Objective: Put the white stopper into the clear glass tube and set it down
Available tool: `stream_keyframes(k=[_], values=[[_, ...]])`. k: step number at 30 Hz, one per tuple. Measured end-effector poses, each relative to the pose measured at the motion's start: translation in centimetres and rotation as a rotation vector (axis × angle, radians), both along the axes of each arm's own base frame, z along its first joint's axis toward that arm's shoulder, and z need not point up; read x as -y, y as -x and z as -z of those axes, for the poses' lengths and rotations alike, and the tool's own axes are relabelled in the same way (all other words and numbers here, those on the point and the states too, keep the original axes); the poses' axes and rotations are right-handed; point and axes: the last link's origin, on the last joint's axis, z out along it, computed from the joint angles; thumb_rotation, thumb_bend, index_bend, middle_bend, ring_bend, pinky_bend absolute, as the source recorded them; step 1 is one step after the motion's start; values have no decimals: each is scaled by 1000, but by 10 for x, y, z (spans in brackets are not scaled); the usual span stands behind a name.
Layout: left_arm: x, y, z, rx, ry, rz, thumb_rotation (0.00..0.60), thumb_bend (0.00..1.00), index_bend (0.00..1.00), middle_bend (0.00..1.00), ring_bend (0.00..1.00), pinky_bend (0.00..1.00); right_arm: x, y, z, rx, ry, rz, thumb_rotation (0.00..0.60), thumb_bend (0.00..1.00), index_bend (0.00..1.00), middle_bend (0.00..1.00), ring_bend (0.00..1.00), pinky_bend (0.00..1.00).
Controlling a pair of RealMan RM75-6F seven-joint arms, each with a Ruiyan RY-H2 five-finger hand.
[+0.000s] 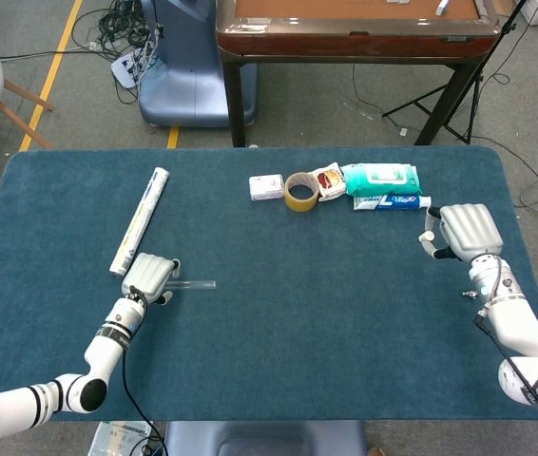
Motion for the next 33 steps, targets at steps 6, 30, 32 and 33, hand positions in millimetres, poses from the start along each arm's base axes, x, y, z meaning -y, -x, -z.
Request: stream_keyframes(k=[6, 30, 32, 33], values=[[-6, 0, 7, 0, 1, -52, 600, 232, 455, 938, 938, 960, -3, 7, -2, 3, 4, 14, 600, 339, 560, 884, 909, 837], [-12, -9, 24, -16, 21, -91, 600, 346, 484, 941, 941, 962, -8, 22, -4, 21, -1, 43, 600, 339, 561, 883, 909, 837], [-12, -9, 24, -20, 21, -94, 600, 355, 485, 942, 941, 962, -8, 22, -4, 22, -1, 42, 600, 340, 560, 884, 909, 837], [-12, -8, 24, -23, 20, -95, 600, 355, 486, 942, 941, 962, -8, 22, -4, 23, -2, 42, 600, 339, 560, 883, 909, 837]])
